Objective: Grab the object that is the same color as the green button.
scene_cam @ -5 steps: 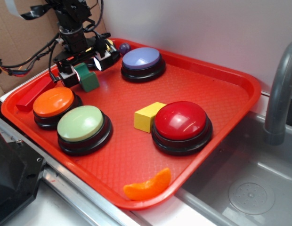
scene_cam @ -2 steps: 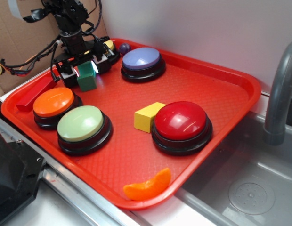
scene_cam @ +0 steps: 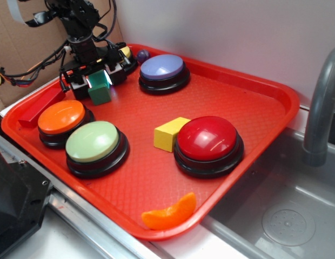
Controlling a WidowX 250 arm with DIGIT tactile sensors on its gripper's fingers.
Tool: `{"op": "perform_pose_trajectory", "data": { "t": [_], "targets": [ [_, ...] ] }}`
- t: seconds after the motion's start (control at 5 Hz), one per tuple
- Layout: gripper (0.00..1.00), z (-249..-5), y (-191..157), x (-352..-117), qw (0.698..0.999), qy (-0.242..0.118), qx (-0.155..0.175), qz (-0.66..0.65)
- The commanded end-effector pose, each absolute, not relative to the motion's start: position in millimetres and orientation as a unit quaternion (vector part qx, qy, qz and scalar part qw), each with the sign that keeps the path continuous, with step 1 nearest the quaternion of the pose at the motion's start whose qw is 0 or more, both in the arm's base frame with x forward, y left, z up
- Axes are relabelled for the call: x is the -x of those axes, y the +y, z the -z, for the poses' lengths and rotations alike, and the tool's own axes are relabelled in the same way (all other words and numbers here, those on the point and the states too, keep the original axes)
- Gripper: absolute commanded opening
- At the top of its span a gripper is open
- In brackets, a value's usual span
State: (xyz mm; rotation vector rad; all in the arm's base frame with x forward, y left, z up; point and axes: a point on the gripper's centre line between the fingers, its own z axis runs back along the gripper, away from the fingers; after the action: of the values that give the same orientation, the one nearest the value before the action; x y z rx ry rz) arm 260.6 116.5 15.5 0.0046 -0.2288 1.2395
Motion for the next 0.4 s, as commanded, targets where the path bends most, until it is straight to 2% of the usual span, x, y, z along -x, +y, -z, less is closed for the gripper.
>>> {"op": "perform_pose_trajectory", "data": {
  "t": [0.0,0.2],
  "targets": [
    [0.0,-80.2,122.7,-261.2,0.849,-0.116,-0.005,-0.515],
    [0.0,-107.2,104.8,-265.3,0.894,-0.107,0.004,-0.435]
  ]
}}
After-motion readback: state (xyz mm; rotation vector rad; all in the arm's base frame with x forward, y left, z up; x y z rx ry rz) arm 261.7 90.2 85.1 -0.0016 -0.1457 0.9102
